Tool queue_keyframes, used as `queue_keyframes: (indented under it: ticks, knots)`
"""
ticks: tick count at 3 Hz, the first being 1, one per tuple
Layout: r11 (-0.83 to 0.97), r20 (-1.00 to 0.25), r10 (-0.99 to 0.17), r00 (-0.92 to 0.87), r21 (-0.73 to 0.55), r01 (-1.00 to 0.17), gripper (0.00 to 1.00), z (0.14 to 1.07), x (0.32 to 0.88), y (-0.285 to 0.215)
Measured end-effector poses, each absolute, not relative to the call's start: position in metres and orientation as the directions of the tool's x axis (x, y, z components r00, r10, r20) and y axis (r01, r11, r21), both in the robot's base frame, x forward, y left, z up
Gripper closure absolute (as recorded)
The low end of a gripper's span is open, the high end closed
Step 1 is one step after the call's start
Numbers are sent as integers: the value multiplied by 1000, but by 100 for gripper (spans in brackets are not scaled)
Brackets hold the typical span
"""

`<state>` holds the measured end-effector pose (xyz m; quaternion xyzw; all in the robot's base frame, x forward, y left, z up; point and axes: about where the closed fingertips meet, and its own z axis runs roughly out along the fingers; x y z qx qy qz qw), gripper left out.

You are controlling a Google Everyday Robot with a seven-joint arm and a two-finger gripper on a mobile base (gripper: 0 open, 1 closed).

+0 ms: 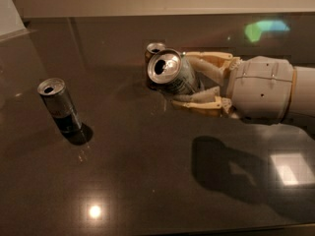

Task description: Place 7up can upright

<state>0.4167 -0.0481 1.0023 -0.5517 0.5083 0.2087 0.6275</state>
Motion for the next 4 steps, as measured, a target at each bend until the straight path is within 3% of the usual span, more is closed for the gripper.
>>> queue_keyframes:
  ticks: [4]
  knots:
    - [141,-981,-147,128,-149,-979,100,996,379,-17]
